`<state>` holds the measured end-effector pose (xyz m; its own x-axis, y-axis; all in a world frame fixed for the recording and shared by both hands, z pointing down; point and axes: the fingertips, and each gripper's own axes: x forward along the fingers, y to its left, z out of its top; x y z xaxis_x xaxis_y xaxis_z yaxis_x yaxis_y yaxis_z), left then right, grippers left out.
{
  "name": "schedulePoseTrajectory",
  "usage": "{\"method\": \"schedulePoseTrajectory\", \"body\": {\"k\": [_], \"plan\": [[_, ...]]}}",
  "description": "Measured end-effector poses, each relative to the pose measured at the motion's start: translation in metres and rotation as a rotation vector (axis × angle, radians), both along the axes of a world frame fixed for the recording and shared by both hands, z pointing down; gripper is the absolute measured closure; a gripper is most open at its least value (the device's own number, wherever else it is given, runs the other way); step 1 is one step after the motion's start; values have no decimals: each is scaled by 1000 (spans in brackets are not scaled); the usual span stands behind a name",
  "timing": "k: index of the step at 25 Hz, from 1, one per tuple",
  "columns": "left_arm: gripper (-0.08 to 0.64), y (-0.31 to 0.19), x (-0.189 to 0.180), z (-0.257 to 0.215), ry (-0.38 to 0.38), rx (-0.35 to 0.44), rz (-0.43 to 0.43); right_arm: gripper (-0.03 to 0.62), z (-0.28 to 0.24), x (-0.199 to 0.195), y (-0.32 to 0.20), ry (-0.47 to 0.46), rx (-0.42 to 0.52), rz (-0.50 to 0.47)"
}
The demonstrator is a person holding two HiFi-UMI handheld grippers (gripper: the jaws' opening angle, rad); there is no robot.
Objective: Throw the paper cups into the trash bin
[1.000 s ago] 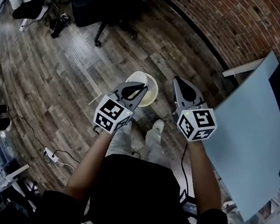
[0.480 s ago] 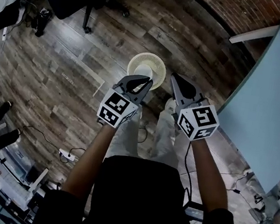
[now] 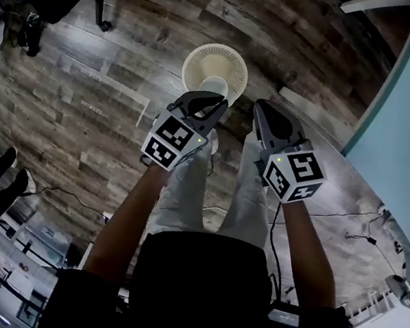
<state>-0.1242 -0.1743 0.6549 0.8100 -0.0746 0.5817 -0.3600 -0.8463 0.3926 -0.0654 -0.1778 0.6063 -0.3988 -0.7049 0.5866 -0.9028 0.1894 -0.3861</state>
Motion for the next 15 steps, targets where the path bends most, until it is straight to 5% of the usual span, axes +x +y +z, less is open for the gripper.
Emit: {"method": "schedulePoseTrajectory", "body": {"k": [15], "plan": [[532,-21,1,152,-26,-66,87,589,143,-5,-3,2,-112,56]]}}
